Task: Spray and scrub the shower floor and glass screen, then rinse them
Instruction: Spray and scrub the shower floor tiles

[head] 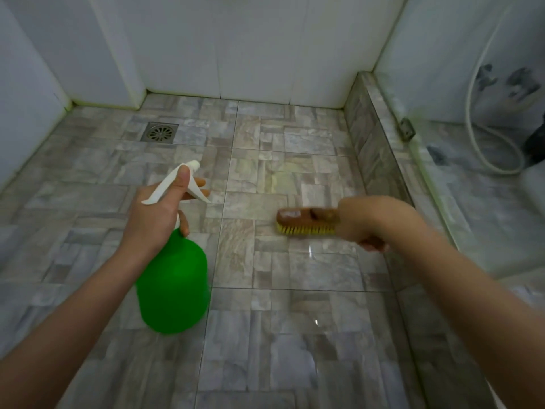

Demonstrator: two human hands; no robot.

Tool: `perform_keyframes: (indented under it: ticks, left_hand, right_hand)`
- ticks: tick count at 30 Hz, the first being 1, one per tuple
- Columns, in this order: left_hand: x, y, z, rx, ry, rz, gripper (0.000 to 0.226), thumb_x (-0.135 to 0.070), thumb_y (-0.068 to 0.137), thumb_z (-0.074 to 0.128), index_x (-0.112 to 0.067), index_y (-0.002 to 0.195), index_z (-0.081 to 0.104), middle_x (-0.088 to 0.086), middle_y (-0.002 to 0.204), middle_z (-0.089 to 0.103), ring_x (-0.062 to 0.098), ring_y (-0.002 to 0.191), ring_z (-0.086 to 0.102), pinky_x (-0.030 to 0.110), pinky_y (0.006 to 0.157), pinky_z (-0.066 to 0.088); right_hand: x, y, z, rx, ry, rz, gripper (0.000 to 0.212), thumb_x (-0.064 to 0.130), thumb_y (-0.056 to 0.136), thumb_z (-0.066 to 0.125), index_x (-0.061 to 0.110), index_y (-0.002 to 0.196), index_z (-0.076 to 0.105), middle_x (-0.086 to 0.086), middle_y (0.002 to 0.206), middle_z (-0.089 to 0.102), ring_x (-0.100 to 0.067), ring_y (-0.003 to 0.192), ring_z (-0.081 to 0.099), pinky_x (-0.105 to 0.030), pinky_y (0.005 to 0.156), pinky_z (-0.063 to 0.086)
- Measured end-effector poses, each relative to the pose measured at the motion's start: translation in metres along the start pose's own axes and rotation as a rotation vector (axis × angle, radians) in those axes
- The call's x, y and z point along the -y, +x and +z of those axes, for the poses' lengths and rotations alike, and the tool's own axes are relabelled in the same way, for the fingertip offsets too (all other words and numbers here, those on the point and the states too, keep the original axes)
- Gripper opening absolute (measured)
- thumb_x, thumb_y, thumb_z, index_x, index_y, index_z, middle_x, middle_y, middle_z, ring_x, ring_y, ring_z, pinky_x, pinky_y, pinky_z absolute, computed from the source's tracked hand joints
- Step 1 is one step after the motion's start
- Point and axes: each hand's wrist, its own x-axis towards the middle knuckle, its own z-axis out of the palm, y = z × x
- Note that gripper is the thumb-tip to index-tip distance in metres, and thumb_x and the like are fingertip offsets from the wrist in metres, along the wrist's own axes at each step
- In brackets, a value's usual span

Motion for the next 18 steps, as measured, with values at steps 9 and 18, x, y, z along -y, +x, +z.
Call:
perform_keyframes:
  ticks: [9,18]
  left_hand:
    - [-0.013,-0.012,-0.01,-0.065,0.012,-0.017,0.03,-0.058,0.095,0.045,-0.058,0.079,0.07,-0.016,0.098,0.076,0.056,0.08,0.062,0.029,0.05,0.048]
    - [0.001,-0.012,-0.03,-0.096,-0.048,-0.038,0.038,-0.086,0.071,0.052,-0.057,0.086,0.072,-0.01,0.1,0.077,0.058,0.095,0.062,0.032,0.052,0.046]
  right_hand:
    - [0.035,0.068,-0.026,-0.233,0.008,-0.189,0.075,-0.001,0.091,0.035,0.038,0.151,0.012,-0.02,0.111,0.055,-0.02,0.056,0.056,-0.022,0.034,0.039]
    - [0.072,0.065,0.0,-0.282,0.054,-0.335,0.06,0.007,0.098,0.034,0.034,0.15,0.02,-0.007,0.103,0.05,-0.021,0.059,0.059,-0.026,0.04,0.045]
